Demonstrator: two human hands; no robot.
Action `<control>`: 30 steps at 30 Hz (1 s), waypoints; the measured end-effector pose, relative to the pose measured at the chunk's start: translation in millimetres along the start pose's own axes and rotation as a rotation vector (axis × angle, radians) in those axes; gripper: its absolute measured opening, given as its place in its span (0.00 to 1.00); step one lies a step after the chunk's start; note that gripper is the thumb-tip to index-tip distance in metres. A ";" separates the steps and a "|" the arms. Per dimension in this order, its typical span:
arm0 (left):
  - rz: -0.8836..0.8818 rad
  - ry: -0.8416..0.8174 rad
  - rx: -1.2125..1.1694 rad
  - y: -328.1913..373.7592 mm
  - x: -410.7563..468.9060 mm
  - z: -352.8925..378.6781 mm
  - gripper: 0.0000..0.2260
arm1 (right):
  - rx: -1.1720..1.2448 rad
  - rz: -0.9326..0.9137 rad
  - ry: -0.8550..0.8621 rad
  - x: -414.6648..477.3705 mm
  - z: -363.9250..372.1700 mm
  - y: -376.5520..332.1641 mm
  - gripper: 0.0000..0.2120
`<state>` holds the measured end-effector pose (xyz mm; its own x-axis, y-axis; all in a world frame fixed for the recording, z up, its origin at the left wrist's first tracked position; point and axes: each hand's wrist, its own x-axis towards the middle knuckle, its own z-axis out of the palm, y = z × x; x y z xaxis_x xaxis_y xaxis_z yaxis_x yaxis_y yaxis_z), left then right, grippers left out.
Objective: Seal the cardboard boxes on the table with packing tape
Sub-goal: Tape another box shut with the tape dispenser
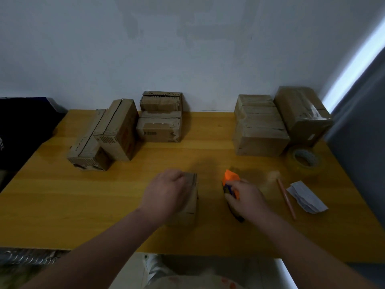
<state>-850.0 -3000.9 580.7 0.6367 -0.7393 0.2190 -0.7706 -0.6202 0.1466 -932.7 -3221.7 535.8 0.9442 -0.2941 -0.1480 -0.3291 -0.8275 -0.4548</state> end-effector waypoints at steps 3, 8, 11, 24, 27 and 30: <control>-0.065 -0.112 -0.086 1.8 -15.5 15.0 0.18 | 0.189 -0.029 -0.028 3.9 -4.3 -12.7 0.19; -0.019 -0.107 0.004 0.0 -25.7 23.1 0.27 | 0.404 -0.009 -0.103 13.3 -2.6 -29.8 0.19; 0.002 -0.095 -0.027 -3.4 -26.9 25.4 0.27 | 0.496 -0.008 -0.153 19.2 -0.2 -37.9 0.20; 0.205 -0.036 -0.197 -38.6 -37.1 37.2 0.24 | 0.779 0.103 -0.366 35.7 14.0 -49.1 0.18; 0.201 -0.047 -0.270 -48.3 -42.6 41.2 0.24 | 0.908 0.131 -0.463 33.6 9.4 -43.2 0.18; 0.189 -0.060 -0.326 -52.5 -46.4 43.2 0.25 | 1.012 0.194 -0.523 32.1 6.7 -33.8 0.12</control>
<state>-838.0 -2945.4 521.1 0.4753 -0.8528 0.2163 -0.8368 -0.3623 0.4104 -891.2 -3199.9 540.5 0.8459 0.0555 -0.5304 -0.5327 0.0413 -0.8453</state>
